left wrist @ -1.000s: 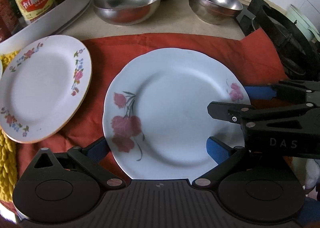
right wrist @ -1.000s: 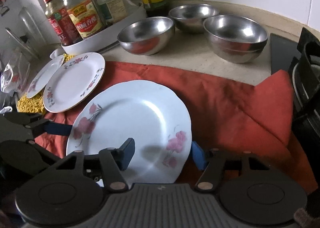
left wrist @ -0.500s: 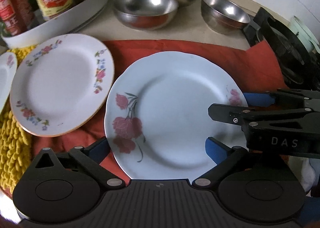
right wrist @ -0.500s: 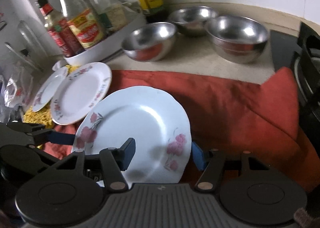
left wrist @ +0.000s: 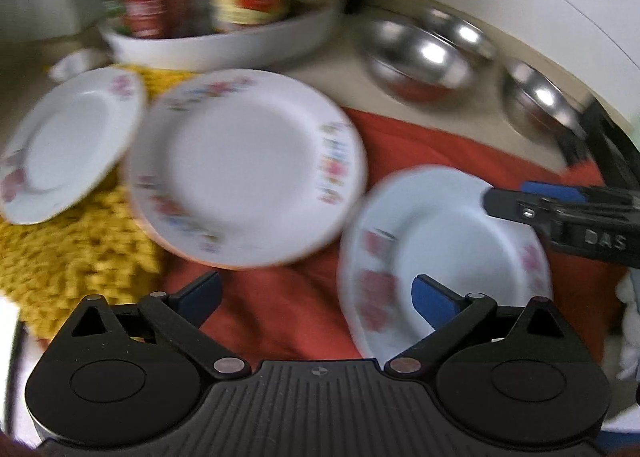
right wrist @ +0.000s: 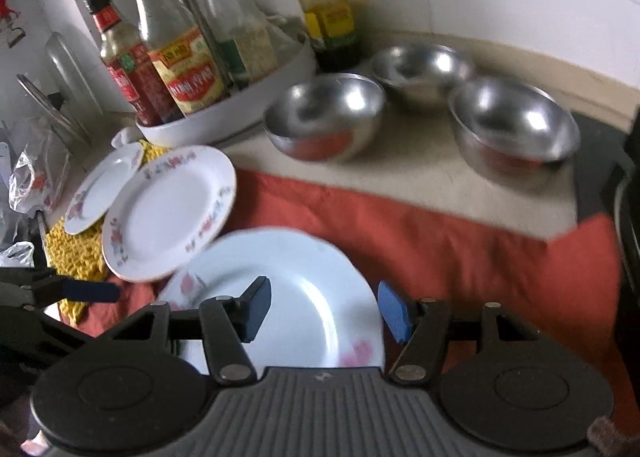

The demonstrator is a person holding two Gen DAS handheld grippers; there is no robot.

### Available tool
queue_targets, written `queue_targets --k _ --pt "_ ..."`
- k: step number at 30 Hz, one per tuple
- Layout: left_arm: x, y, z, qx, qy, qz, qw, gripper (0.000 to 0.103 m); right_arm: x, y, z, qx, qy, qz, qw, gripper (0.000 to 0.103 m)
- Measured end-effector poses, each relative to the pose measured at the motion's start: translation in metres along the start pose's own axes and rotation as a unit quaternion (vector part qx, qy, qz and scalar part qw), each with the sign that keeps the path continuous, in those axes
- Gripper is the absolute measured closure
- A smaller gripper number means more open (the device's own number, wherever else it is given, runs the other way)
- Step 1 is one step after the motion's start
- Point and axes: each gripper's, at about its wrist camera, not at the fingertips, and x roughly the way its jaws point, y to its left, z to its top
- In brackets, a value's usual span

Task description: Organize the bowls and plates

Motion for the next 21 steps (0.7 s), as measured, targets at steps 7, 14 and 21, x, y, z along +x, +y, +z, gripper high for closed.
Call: queue_targets --k 7,14,21 --pt "0.002 0.051 0.016 -0.059 -0.016 0.034 0.9975 0.001 0.035 0.037 0.03 -0.046 -0.011 0.023 0.999 0.047" --pt "0.019 0.068 0.029 -0.055 -0.01 0.043 0.9976 0.002 0.077 0.063 0.048 -0.058 0.009 0.043 0.997 0.047" --pt "0.032 0.071 0.038 -0.037 -0.001 0.027 0.999 0.001 0.102 0.074 0.051 -0.049 0.034 0.056 0.997 0.046"
